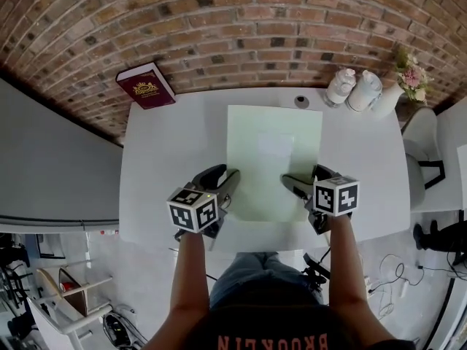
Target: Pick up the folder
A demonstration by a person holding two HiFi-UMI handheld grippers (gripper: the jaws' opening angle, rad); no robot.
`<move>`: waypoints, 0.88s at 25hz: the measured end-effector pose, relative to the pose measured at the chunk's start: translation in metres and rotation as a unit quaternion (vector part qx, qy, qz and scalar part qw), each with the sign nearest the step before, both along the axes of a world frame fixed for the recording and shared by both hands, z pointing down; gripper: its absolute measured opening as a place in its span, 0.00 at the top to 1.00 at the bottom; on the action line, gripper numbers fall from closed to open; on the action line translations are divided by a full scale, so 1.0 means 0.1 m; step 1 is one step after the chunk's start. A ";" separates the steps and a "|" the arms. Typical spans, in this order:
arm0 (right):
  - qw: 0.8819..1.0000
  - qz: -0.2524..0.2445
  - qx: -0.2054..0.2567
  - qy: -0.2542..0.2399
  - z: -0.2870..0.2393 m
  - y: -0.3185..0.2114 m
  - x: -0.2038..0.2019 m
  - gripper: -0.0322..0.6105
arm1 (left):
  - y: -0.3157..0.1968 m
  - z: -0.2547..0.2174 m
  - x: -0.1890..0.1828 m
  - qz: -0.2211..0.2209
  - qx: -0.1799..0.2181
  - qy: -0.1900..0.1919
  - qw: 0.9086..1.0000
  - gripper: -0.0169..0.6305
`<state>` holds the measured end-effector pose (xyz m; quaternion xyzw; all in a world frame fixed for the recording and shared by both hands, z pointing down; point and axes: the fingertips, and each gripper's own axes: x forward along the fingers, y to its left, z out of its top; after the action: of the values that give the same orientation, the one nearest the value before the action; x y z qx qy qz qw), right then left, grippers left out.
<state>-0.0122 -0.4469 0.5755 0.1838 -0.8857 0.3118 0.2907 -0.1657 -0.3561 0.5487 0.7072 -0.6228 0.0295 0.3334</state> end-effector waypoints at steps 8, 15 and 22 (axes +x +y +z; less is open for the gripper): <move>0.998 0.009 0.060 -0.032 -0.51 -0.15 0.01 0.23 | -0.10 -0.45 0.03 -0.009 0.059 -0.025 0.998 0.68; 0.990 0.015 0.127 -0.066 -1.03 -0.27 0.00 0.23 | -0.18 -0.90 0.04 -0.007 0.119 -0.057 0.991 0.68; 0.972 0.019 0.207 -0.106 -1.51 -0.32 -0.04 0.24 | -0.20 -1.31 0.01 -0.012 0.178 -0.103 0.979 0.68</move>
<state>-0.0166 -0.4787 0.4242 0.2224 -0.9531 0.1449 0.1452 -0.1650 -0.3764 0.4179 0.7407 -0.6577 -0.0126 0.1365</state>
